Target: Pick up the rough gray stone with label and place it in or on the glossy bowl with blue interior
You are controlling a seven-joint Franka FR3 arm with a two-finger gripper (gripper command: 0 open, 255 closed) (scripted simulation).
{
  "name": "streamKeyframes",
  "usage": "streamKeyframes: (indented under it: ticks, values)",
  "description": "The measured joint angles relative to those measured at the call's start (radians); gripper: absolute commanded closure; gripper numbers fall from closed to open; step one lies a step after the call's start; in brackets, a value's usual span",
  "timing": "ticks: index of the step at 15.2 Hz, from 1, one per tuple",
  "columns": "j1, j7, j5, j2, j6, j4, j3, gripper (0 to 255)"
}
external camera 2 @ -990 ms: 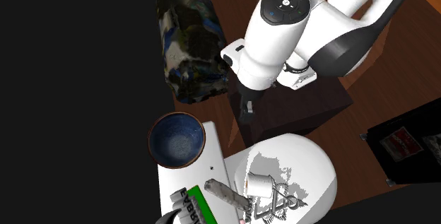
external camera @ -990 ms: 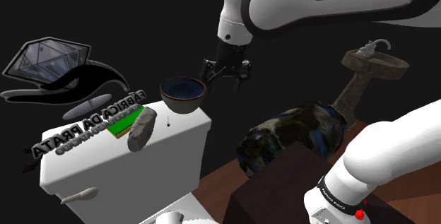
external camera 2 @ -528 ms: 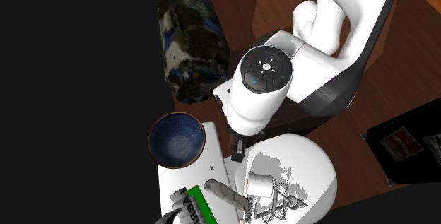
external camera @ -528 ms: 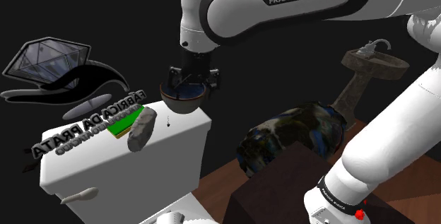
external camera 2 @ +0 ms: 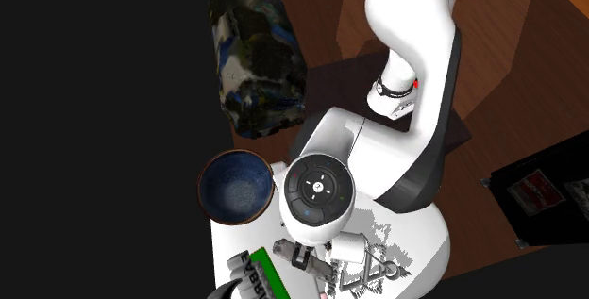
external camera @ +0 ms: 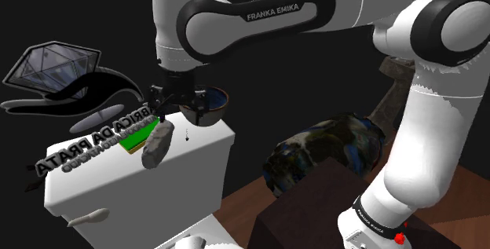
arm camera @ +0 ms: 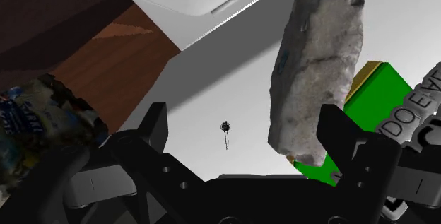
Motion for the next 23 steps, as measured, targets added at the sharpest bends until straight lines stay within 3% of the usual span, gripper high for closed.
streamKeyframes:
  ticks: [2,5,12,18,19,23]
  values:
    - [0.067,0.076,-0.058,0.116,-0.033,0.122,-0.022,0]
    - [0.128,0.135,-0.098,0.217,-0.059,0.232,-0.05,0]
    - [0.14,0.161,-0.119,0.252,0.015,0.187,-0.063,0]
    - [0.141,0.162,-0.122,0.257,0.022,0.184,-0.065,0]
    - [0.141,0.162,-0.122,0.257,0.022,0.184,-0.065,255]
    - [0.141,0.162,-0.122,0.257,0.022,0.184,-0.065,255]
